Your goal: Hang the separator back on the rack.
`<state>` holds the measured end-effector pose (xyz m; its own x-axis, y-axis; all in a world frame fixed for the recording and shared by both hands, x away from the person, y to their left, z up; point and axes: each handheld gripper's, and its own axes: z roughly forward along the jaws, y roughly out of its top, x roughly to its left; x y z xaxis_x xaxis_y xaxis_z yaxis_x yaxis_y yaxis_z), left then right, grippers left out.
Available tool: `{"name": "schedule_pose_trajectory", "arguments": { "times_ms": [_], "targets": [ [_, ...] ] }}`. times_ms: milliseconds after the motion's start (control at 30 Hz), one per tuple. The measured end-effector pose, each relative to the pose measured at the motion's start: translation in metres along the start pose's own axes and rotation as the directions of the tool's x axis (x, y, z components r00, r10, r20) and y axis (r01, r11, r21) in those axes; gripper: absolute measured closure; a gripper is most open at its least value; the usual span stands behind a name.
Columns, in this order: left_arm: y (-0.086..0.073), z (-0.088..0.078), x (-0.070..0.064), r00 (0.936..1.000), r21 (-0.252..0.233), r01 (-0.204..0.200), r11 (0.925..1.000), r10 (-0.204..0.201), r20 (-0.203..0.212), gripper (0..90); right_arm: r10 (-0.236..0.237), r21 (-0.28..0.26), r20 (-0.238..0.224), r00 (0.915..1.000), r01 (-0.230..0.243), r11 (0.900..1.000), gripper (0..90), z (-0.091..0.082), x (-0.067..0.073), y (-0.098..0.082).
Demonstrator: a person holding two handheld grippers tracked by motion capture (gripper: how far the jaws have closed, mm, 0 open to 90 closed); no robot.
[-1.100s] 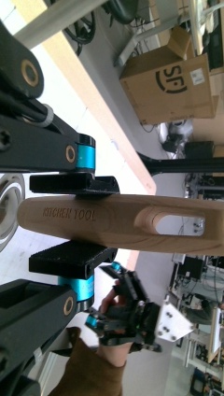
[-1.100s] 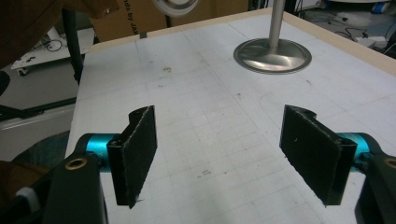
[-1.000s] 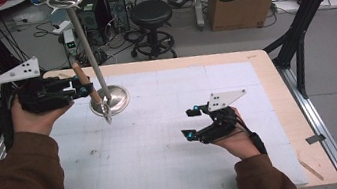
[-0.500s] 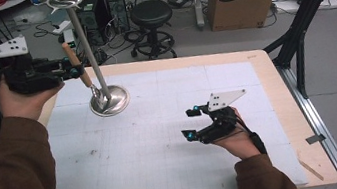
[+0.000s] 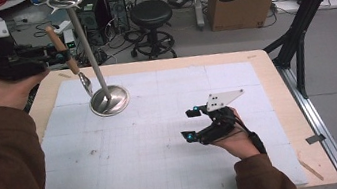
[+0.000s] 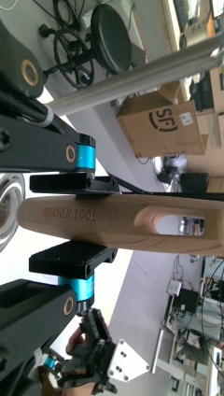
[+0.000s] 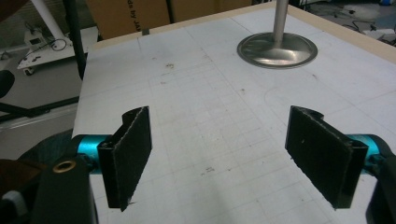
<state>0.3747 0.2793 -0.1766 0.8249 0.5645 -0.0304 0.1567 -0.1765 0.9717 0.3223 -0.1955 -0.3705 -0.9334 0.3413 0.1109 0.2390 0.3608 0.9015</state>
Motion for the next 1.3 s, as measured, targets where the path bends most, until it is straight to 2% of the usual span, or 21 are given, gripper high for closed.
{"name": "schedule_pose_trajectory", "arguments": {
  "times_ms": [567,900,1000,1300],
  "targets": [
    [0.020,-0.004,0.013,0.9981,0.030,-0.011,0.9995,0.013,-0.060,67.9,-0.006,0.008,0.007,1.0000,0.006,1.000,21.0,0.001,0.001,0.000],
    [0.018,0.005,0.026,0.9943,0.068,0.008,0.9977,-0.001,-0.107,67.9,0.004,0.008,0.014,0.9999,-0.004,1.000,20.9,0.000,0.000,-0.001],
    [0.019,0.006,0.030,0.9922,0.066,0.018,0.9976,-0.010,-0.124,67.9,0.005,0.009,0.014,0.9999,-0.005,1.000,20.9,-0.001,-0.001,-0.002],
    [0.021,0.010,0.037,0.9915,0.069,0.025,0.9973,-0.016,-0.129,67.9,0.016,0.009,0.017,0.9997,-0.017,1.000,21.0,-0.002,-0.004,-0.005]
  ]
}}
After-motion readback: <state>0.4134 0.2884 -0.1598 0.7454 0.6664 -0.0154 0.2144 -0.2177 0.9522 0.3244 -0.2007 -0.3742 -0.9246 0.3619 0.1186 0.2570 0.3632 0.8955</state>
